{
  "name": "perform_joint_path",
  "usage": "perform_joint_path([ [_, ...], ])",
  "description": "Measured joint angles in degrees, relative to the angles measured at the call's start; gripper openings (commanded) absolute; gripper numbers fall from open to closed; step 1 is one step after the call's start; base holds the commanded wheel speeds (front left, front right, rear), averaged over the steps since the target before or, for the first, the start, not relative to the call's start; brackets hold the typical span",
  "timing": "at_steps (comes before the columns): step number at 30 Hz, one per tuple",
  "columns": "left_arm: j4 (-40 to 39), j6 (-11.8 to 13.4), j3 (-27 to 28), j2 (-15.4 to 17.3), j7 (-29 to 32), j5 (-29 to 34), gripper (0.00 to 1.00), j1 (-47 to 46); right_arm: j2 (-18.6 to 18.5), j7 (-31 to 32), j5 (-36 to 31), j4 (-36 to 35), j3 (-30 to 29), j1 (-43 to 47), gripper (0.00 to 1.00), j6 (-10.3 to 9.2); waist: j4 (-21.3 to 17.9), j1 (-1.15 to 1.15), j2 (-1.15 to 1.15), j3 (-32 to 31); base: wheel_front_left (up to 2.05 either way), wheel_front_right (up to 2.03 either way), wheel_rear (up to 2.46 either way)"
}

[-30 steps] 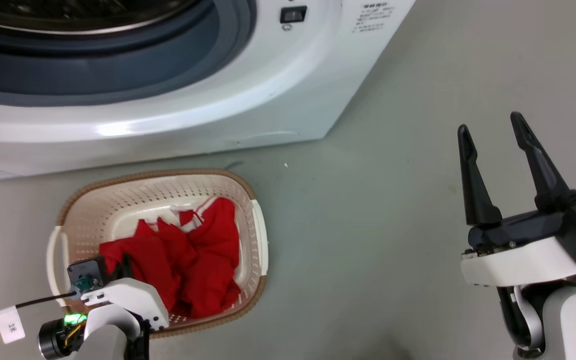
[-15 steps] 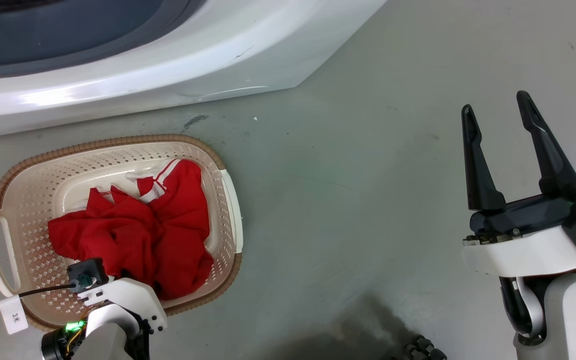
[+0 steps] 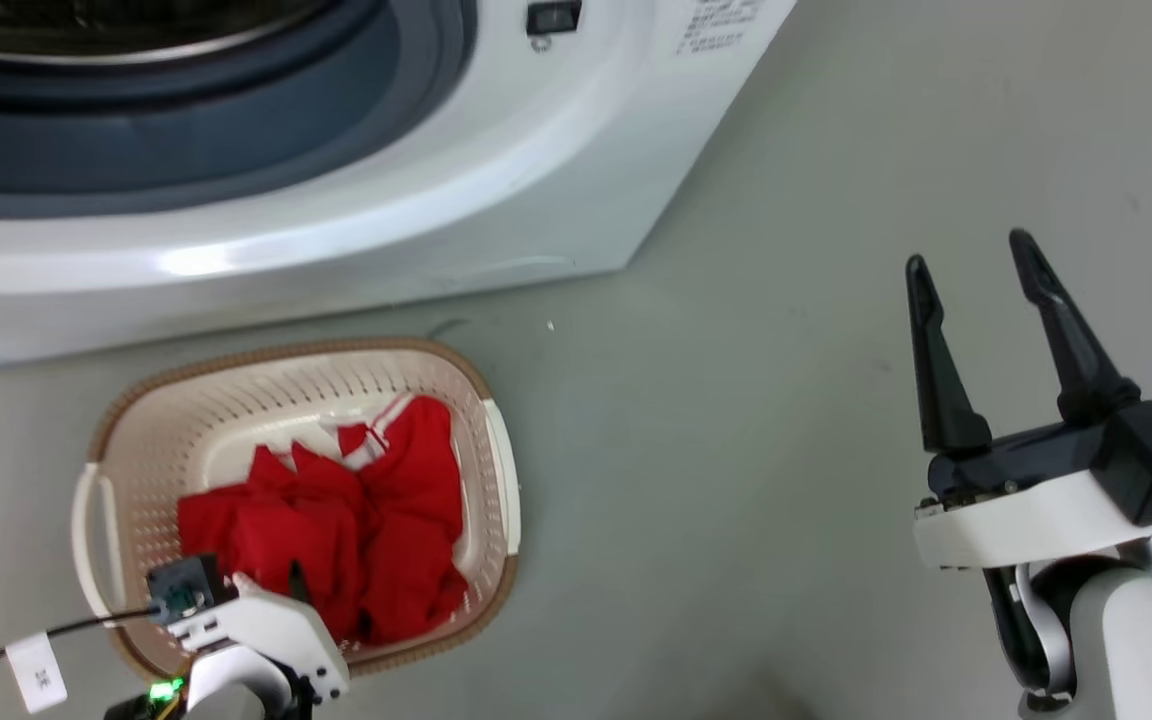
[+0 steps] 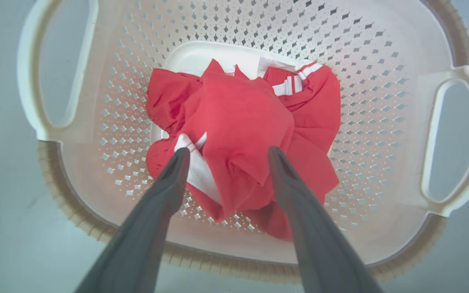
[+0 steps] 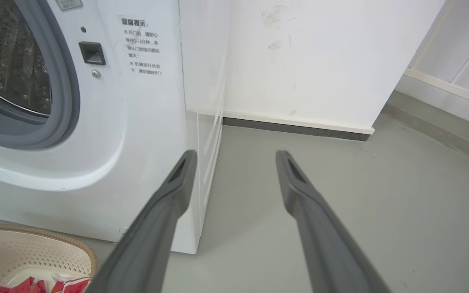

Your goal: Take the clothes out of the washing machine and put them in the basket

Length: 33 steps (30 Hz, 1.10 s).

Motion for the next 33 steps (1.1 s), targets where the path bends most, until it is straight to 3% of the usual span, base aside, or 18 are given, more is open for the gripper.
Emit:
perform_joint_path([
  [5,-2.60,-1.19,0.76,-0.43,0.00,0.93,1.00,3.37,0.00,0.73,0.02,1.01,-0.60,2.58,1.00,0.01,0.92,-0.01,0.00,-6.65,0.00,0.00,0.00],
  [6,-4.91,-1.94,1.14,-0.53,0.00,1.72,1.00,4.63,0.00,1.52,0.04,1.21,-1.13,4.42,1.00,0.00,1.56,-0.01,0.00,-10.63,0.00,0.00,0.00],
  [13,-13.15,-2.70,1.80,-0.62,0.00,4.63,1.00,6.84,-0.01,3.04,-0.25,0.73,-2.36,8.36,1.00,0.00,3.60,-0.02,0.00,-18.52,0.00,0.00,0.00],
  [33,-44.39,-1.66,-0.15,-0.62,0.00,14.97,1.00,16.40,0.00,5.64,-1.10,0.79,-5.06,16.92,1.00,0.00,9.97,-0.02,0.00,-31.25,0.00,0.00,0.00],
])
